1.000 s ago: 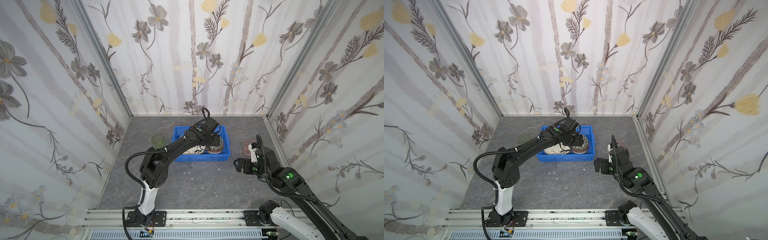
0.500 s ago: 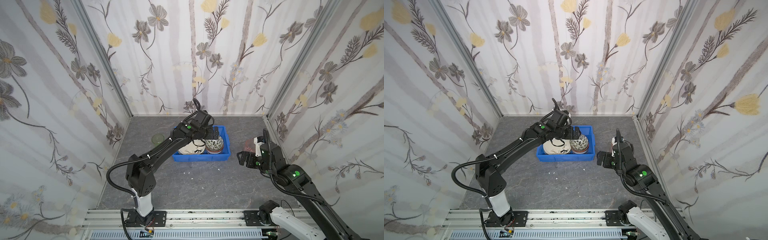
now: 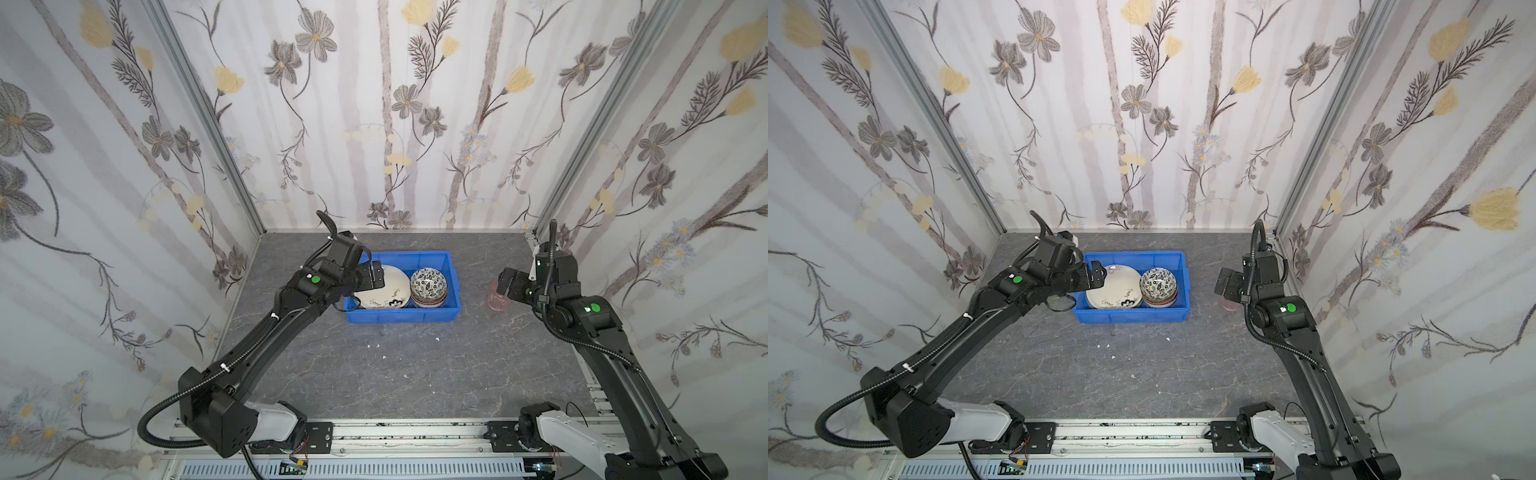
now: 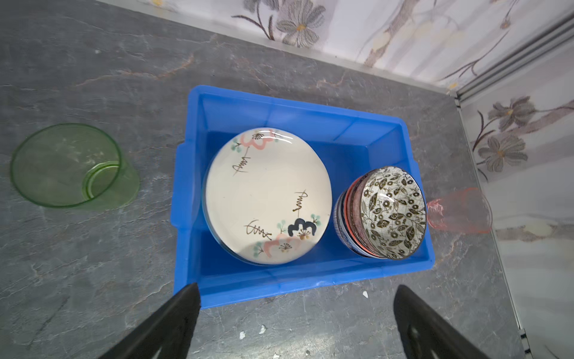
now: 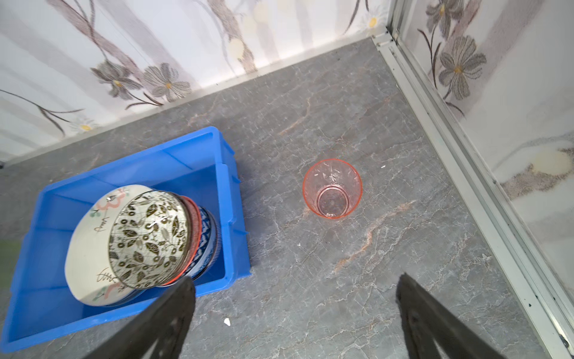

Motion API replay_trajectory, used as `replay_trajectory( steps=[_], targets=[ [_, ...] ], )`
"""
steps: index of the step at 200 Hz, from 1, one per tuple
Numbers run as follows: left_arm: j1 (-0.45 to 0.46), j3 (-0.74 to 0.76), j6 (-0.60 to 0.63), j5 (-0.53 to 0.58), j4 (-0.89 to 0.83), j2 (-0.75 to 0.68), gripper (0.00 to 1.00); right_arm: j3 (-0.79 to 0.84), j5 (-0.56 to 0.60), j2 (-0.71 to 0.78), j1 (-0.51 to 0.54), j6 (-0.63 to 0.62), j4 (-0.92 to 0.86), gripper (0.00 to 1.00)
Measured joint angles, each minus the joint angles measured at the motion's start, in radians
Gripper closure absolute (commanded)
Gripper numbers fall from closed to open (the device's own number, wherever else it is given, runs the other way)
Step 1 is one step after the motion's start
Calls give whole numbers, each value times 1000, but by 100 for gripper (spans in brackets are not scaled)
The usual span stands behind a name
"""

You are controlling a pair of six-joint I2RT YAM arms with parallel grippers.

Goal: Place the mixed dishes into the plastic bin
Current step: 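Withdraw the left gripper from the bin while the right moves toward the pink cup, then lower the open right gripper over the pink plastic cup while the left retracts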

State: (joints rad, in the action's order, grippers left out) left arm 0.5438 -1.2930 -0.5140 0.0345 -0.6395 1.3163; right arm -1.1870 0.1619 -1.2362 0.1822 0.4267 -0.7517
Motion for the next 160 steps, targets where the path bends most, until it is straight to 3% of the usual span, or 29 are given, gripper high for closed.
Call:
replay_trajectory(
  steps=[46, 83, 160],
  targets=[
    [-79, 180, -23, 1, -8, -200, 0, -65, -112, -216, -154, -47, 0, 1],
    [-116, 285, -47, -13, -8, -290, 0, -82, -162, -332, -244, -70, 1, 7],
    [-138, 379, -80, -36, -11, -357, 0, -34, -205, -450, -282, -69, 60, 18]
  ],
)
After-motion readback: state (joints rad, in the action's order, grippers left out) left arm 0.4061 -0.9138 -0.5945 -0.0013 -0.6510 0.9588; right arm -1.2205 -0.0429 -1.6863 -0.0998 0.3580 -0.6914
